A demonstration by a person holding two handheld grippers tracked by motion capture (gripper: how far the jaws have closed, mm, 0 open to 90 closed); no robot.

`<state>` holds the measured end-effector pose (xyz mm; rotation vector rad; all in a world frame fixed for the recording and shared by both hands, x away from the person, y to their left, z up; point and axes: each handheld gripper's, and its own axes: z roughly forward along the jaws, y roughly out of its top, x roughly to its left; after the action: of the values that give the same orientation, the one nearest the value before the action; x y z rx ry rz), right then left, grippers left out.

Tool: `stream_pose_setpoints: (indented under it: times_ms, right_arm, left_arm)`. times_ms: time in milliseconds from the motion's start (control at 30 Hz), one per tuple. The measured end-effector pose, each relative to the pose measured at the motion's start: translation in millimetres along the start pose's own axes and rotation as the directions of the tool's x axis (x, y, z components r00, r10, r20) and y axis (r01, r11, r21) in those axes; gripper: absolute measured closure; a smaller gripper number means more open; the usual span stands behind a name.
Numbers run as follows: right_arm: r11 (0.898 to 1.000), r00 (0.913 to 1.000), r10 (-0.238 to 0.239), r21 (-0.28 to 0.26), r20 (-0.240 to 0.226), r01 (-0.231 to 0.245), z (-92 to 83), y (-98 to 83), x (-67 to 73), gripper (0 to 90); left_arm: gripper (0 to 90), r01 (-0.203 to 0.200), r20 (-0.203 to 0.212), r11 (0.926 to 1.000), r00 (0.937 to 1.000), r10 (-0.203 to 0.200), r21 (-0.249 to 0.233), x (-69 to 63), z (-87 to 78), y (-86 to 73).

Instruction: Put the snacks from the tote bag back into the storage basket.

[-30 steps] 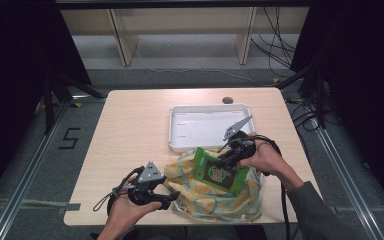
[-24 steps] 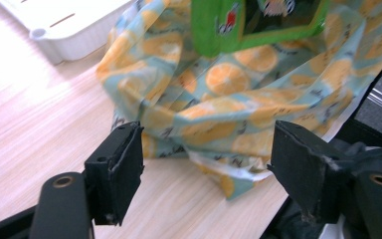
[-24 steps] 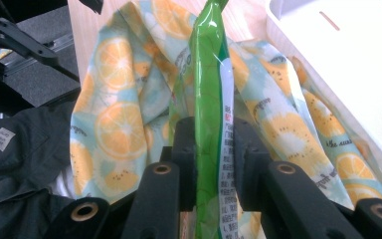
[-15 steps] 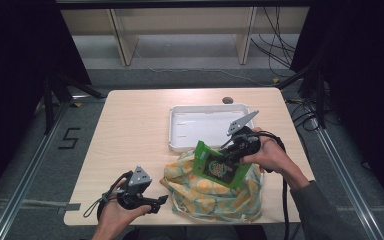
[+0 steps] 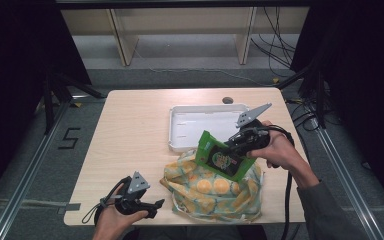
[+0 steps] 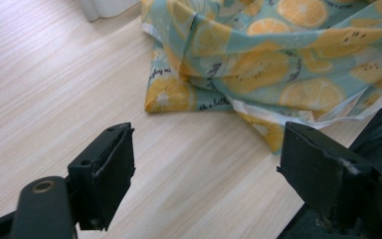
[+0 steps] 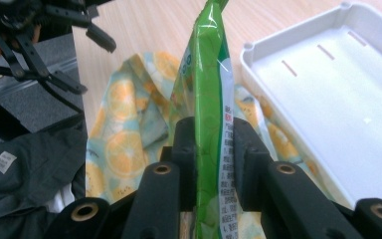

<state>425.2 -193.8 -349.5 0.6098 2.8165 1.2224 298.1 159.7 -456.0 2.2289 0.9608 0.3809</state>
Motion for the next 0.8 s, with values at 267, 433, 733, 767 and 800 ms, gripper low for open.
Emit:
stream_pose_setpoints:
  times_ms: [267, 433, 733, 767, 800]
  right_arm:
    - [0.999, 0.9999, 0.012, -0.030, 0.012, -0.012, -7.6, 4.4, -3.0, 76.1]
    - [0.998, 0.9992, 0.028, -0.059, 0.029, -0.026, -7.9, 5.3, -9.2, 76.1]
    - [0.992, 0.9946, 0.083, -0.102, 0.062, -0.077, -15.1, 6.6, -20.5, 76.3]
    - [0.991, 0.9940, 0.091, -0.107, 0.061, -0.084, -16.0, 6.5, -22.5, 76.3]
    - [0.989, 0.9925, 0.106, -0.114, 0.061, -0.099, -16.7, 6.1, -23.9, 76.3]
  left_arm:
    - [20.9, 0.000, -0.001, 1.0000, 1.0000, 0.000, 0.001, 0.1, 1.2, -0.8]
    - [20.9, -0.010, -0.002, 1.0000, 0.9999, 0.010, 0.001, 1.7, 1.0, -0.9]
    - [20.9, -0.017, -0.002, 0.9999, 0.9999, 0.017, 0.000, 2.3, 1.4, -1.1]
    - [20.9, -0.019, -0.003, 0.9998, 0.9998, 0.019, 0.000, 2.6, 1.4, -1.0]
    - [20.9, -0.019, -0.002, 0.9998, 0.9998, 0.019, 0.001, 2.9, 1.3, -0.9]
